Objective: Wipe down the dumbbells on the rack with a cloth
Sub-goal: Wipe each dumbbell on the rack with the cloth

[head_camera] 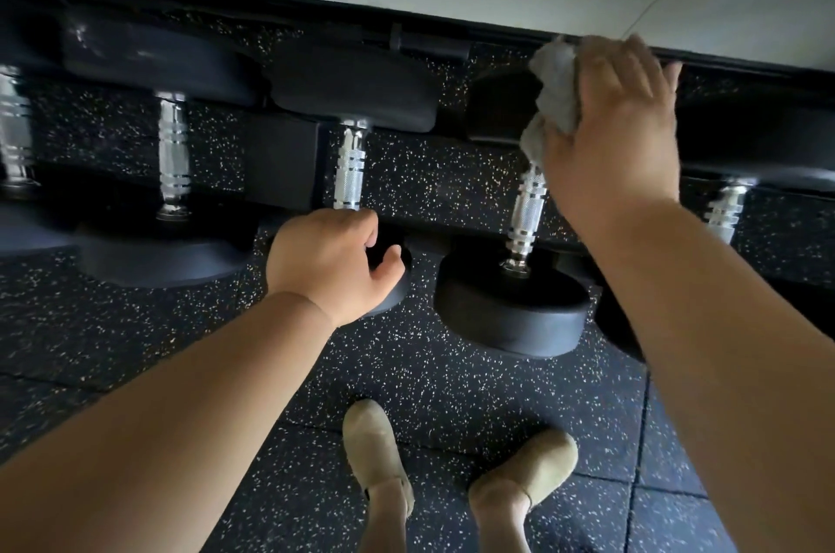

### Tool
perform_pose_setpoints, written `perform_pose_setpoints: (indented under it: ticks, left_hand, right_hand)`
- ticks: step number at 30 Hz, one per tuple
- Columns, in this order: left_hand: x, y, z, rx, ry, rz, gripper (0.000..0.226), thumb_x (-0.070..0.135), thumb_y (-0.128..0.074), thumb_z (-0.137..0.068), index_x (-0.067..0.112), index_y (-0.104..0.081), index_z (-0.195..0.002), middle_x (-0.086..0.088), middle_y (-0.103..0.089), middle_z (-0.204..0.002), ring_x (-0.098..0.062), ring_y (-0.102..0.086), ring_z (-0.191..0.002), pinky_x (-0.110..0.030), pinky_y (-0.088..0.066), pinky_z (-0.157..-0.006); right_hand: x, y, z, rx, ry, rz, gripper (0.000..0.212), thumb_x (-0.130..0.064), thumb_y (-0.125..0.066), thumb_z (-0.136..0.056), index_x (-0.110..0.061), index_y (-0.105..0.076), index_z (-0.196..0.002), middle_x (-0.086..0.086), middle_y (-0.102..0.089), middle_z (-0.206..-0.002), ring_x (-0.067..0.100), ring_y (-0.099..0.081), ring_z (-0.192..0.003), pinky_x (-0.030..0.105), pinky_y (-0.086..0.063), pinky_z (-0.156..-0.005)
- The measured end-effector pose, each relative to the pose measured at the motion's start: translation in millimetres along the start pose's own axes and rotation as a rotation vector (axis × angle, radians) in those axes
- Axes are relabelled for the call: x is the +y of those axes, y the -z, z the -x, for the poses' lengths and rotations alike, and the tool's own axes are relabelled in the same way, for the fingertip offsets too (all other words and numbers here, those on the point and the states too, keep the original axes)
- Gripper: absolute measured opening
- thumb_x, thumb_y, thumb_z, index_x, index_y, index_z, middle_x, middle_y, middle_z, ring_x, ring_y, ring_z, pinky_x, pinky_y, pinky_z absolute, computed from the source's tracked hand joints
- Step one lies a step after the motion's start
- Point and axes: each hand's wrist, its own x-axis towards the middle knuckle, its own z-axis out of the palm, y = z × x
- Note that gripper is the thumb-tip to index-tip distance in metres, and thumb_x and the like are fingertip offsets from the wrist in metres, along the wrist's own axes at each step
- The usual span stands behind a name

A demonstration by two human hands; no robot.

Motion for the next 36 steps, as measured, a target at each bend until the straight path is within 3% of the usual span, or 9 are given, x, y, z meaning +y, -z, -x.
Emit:
perform_pose_setpoints:
  ticks: [5, 7, 11, 14, 17, 20, 23, 31, 36]
  left_hand:
    - [1.1, 0.4, 0.5, 0.004, 0.013, 0.016, 0.033, 0.058, -0.050, -0.083, 0.027, -0.049, -0.072, 0.010, -0.055, -0.062, -0.020, -0.055, -0.060, -0.032, -0.045, -0.053]
    - [2.0, 2.0, 0.1, -0.003, 0.013, 0.003, 0.034, 0.058, -0.049, -0.083, 0.027, -0.049, -0.072, 0.010, -0.054, -0.061, -0.020, -0.054, -0.059, -0.031, -0.042, -0.052]
    - [5.8, 6.4, -0.3, -0.020, 0.008, -0.047, 0.036, 0.061, -0.046, -0.083, 0.027, -0.046, -0.071, 0.011, -0.048, -0.059, -0.018, -0.049, -0.055, -0.029, -0.028, -0.052]
    - [5.7, 8.3, -1.2, -0.041, 0.002, -0.019, 0.035, 0.060, -0.049, -0.083, 0.028, -0.046, -0.071, 0.011, -0.049, -0.059, -0.018, -0.050, -0.056, -0.029, -0.027, -0.053]
    - [4.1, 10.8, -1.0, -0.059, -0.002, -0.012, 0.035, 0.060, -0.052, -0.083, 0.028, -0.046, -0.070, 0.012, -0.048, -0.059, -0.016, -0.048, -0.055, -0.028, -0.024, -0.052]
    - [2.4, 12.3, -1.6, -0.056, -0.016, 0.047, 0.037, 0.058, -0.051, -0.082, 0.027, -0.039, -0.065, 0.011, -0.041, -0.055, -0.016, -0.043, -0.050, -0.028, -0.021, -0.050]
    - [-1.3, 12.8, -3.8, -0.056, -0.015, 0.144, 0.037, 0.054, -0.048, -0.080, 0.028, -0.030, -0.060, 0.013, -0.036, -0.053, -0.017, -0.041, -0.050, -0.027, -0.027, -0.049]
    - [-86.4, 57.4, -8.5, -0.121, -0.134, 0.124, 0.033, 0.050, -0.043, -0.092, 0.025, -0.066, -0.090, 0.011, -0.064, -0.083, -0.018, -0.056, -0.084, -0.037, -0.046, -0.080]
    - [-178.7, 85.5, -6.4, -0.160, -0.117, -0.027, 0.030, 0.050, -0.050, -0.091, 0.025, -0.065, -0.090, 0.010, -0.064, -0.081, -0.021, -0.058, -0.082, -0.040, -0.048, -0.080]
  right_hand:
    - [-63.9, -26.9, -19.9, -0.184, 0.197, 0.116, 0.048, -0.028, -0.023, -0.103, -0.017, -0.064, -0.125, 0.007, -0.066, -0.121, 0.037, -0.050, -0.132, 0.052, -0.034, -0.117]
    - [-80.6, -32.1, -17.2, -0.205, 0.248, -0.118, 0.032, -0.026, -0.035, -0.108, -0.018, -0.064, -0.119, 0.001, -0.069, -0.099, 0.026, -0.067, -0.103, 0.041, -0.052, -0.101]
    - [-95.0, -14.3, -13.6, -0.125, -0.164, -0.729, 0.021, -0.036, -0.053, -0.107, -0.024, -0.059, -0.123, -0.012, -0.068, -0.082, -0.005, -0.067, -0.073, 0.009, -0.050, -0.064]
    - [-102.0, -11.1, -30.2, -0.024, -0.120, -0.706, 0.034, -0.041, -0.049, -0.107, -0.021, -0.057, -0.133, -0.008, -0.069, -0.102, -0.002, -0.066, -0.090, 0.014, -0.053, -0.080]
    - [-116.1, -24.2, -46.1, -0.181, -0.123, -0.609, 0.051, -0.047, -0.044, -0.107, -0.024, -0.042, -0.153, 0.002, -0.053, -0.143, 0.008, -0.053, -0.120, 0.010, -0.041, -0.092]
    - [-155.8, -46.6, -46.1, -0.232, 0.043, -0.375, 0.057, -0.049, -0.042, -0.107, -0.024, -0.037, -0.157, 0.006, -0.038, -0.158, 0.026, -0.026, -0.149, 0.039, -0.018, -0.125]
    - [-184.3, -62.2, -50.1, -0.162, 0.055, -0.179, 0.056, -0.057, -0.045, -0.101, -0.034, -0.045, -0.152, 0.004, -0.038, -0.159, 0.035, -0.017, -0.154, 0.051, -0.005, -0.127]
    - [-153.3, -42.8, -39.5, -0.282, -0.222, -0.323, 0.066, -0.052, -0.052, -0.102, -0.023, -0.032, -0.157, 0.003, -0.033, -0.160, 0.024, -0.032, -0.148, 0.039, -0.026, -0.124]
    - [-224.5, -68.1, -46.3, -0.175, -0.029, -0.038, 0.047, -0.048, -0.051, -0.102, -0.028, -0.051, -0.144, 0.007, -0.039, -0.157, 0.041, -0.017, -0.154, 0.053, -0.009, -0.127]
